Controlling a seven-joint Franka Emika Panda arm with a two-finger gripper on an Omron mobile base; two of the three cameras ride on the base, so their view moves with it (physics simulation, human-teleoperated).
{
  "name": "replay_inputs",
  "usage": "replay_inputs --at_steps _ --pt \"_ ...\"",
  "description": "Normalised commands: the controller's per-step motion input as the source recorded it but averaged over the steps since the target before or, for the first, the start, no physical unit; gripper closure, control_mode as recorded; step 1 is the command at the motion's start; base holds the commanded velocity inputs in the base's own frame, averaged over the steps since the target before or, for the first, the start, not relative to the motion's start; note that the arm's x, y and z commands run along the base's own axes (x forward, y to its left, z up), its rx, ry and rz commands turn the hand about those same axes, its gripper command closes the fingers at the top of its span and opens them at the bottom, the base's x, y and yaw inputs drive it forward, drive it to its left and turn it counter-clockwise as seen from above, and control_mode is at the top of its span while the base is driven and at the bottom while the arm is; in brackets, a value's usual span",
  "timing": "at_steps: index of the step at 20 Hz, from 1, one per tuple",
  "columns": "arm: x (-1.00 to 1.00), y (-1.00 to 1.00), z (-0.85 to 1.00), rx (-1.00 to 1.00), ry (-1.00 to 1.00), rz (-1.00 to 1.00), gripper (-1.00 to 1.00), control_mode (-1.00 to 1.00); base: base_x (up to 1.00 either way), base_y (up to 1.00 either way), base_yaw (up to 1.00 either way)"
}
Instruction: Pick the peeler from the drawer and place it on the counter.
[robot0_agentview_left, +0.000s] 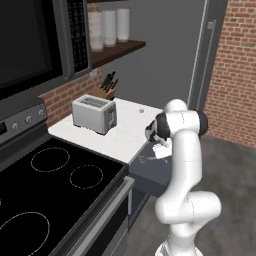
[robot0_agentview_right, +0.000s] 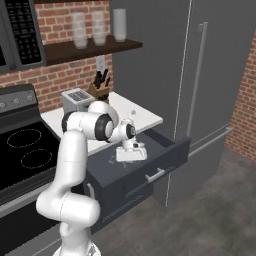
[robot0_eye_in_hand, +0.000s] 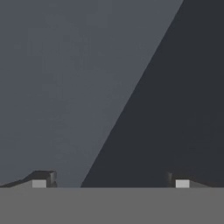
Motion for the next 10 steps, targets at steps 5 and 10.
replay_inputs --at_steps 5,10 --pt "-0.21 -0.81 -0.17 0.00 0.00 0.00 -1.00 -1.00 0.00 0.00 0.00" --pt "-0.37 -0.99 0.00 0.10 -0.01 0.00 -1.00 -1.00 0.00 0.00 0.00"
